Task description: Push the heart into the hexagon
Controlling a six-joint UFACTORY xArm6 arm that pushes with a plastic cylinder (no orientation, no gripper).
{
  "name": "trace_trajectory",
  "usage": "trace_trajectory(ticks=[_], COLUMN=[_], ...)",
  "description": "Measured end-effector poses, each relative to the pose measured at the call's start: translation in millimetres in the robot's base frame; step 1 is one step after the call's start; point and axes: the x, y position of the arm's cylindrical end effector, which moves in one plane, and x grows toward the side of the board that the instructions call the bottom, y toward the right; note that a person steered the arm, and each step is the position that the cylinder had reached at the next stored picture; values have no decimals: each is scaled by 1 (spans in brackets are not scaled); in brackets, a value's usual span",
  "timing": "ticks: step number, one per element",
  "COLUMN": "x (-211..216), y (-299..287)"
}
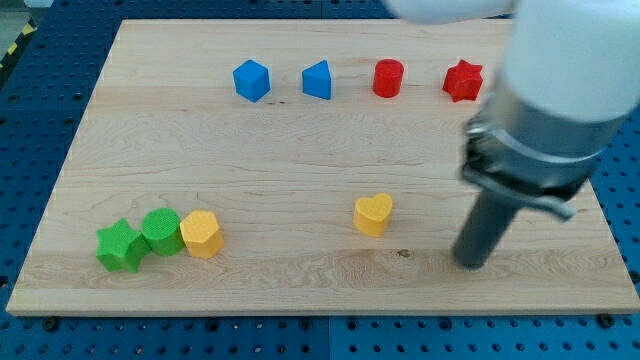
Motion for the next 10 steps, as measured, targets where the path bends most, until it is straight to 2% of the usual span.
trace_trajectory(ticks=[1,4,6,8,10], x=[-48,-45,-38,-31,-13], y=[15,-100,-150,-120,-126])
